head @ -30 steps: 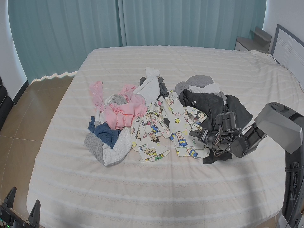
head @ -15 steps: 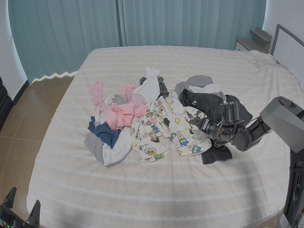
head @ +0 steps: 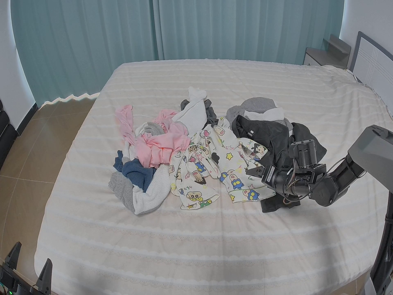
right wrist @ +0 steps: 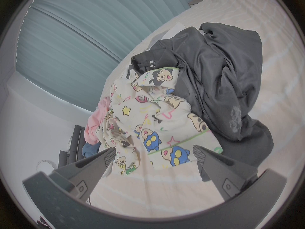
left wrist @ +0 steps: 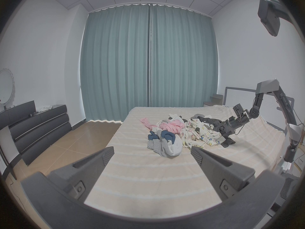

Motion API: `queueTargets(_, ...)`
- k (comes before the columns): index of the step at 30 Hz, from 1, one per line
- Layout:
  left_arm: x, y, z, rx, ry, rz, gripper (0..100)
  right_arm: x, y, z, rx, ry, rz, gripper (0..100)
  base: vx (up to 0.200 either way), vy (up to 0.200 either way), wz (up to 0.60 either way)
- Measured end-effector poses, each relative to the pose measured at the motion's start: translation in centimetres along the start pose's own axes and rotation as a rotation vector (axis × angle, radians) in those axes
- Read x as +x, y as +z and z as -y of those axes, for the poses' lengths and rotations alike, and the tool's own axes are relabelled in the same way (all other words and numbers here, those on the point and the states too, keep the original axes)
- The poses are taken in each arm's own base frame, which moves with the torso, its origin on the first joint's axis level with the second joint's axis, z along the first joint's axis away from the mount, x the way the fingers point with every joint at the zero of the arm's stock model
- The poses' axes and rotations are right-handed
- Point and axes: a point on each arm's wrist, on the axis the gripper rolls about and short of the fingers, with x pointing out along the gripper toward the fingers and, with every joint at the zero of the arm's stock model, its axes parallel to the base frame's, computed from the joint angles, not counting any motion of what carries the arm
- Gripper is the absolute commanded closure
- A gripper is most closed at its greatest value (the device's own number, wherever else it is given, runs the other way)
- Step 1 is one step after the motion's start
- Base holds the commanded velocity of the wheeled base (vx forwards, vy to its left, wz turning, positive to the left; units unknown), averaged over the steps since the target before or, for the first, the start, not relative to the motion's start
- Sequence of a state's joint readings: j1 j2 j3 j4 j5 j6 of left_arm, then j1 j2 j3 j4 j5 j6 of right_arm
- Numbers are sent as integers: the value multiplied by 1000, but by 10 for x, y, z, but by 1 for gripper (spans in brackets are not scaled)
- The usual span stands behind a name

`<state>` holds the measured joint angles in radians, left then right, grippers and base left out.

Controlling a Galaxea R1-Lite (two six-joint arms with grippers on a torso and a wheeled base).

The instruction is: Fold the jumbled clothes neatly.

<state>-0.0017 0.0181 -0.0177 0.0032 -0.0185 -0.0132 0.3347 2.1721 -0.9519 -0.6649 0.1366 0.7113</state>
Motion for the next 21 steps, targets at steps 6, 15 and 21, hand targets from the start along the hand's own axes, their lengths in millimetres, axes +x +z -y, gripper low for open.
queueTargets(6, 0, 0, 0, 0, 0, 0, 0, -6, 10, -5, -4, 26, 35, 0, 0, 0, 0)
queueTargets(15, 0, 0, 0, 0, 0, 0, 0, 8, 32, -12, -41, 55, 109, 0, 0, 0, 0)
queueTargets(21, 0, 0, 0, 0, 0, 0, 0, 22, 28, -6, -127, 26, 107, 0, 0, 0, 0)
